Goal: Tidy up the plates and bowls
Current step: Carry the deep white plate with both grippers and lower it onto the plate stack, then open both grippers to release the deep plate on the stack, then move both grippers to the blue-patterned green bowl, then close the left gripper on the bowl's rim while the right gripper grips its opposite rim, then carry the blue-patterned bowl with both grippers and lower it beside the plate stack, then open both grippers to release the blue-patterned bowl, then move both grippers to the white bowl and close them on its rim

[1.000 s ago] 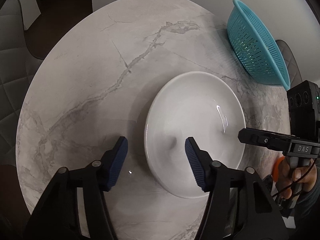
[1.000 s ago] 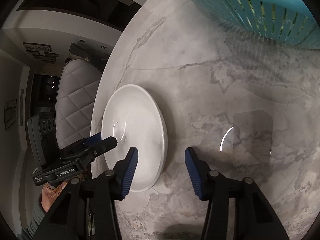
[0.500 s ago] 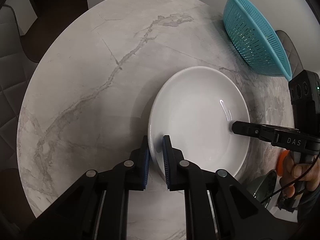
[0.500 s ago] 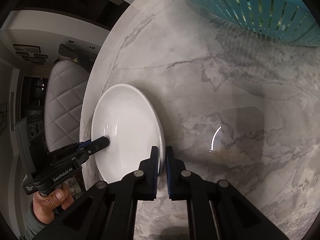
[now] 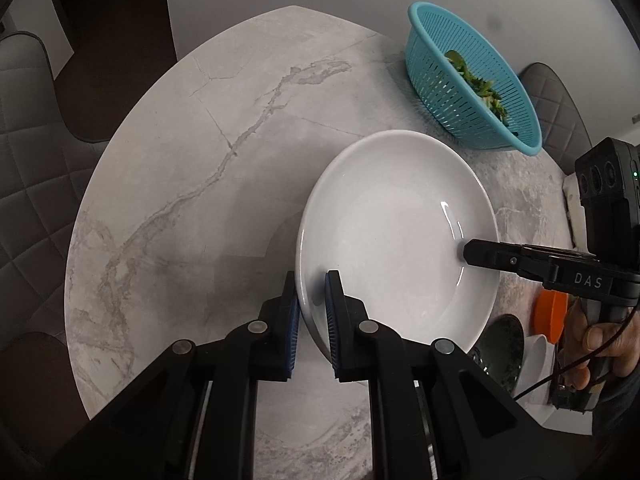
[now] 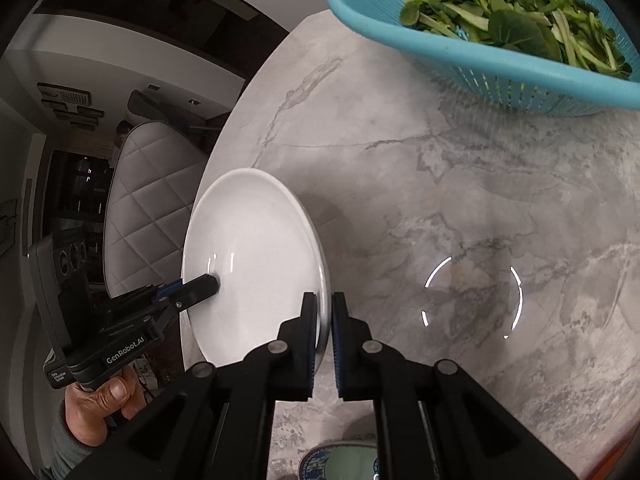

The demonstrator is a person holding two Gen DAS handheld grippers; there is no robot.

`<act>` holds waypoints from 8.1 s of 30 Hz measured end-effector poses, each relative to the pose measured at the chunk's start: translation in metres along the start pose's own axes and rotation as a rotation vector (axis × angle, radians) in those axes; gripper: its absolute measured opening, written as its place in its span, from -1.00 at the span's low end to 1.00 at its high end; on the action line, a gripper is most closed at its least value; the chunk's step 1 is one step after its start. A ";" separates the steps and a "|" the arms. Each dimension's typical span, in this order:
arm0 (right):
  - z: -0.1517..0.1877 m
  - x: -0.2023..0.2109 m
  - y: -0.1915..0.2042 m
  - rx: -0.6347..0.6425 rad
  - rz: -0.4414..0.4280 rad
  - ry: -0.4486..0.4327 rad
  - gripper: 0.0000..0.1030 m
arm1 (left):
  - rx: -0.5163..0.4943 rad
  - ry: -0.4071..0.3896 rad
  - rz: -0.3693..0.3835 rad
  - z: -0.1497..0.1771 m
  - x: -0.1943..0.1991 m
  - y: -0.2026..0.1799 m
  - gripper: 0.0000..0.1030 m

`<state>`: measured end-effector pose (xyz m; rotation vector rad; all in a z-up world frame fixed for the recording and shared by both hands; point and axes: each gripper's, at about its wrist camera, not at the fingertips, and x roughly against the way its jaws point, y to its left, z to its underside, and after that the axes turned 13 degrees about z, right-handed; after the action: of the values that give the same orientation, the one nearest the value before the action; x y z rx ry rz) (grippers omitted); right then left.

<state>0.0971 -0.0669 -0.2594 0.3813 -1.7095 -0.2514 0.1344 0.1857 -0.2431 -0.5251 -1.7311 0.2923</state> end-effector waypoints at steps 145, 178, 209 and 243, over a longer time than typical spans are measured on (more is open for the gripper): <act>0.112 0.019 -0.073 0.098 0.173 0.110 -0.21 | -0.029 0.165 0.063 0.157 -0.099 -0.118 -0.49; 0.245 0.161 -0.106 -0.147 0.263 -0.108 -0.81 | -0.332 0.221 0.214 0.217 -0.047 -0.272 -0.73; 0.424 0.115 -0.242 -0.433 0.248 -0.083 -0.75 | -0.504 0.402 0.066 0.325 -0.206 -0.359 -0.46; 0.255 0.121 -0.197 -0.369 0.110 -0.159 0.49 | -0.261 0.167 -0.008 0.157 -0.125 -0.244 0.93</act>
<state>-0.1491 -0.3066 -0.2674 -0.0059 -1.7881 -0.5174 -0.0438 -0.0737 -0.2718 -0.7113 -1.6164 0.0142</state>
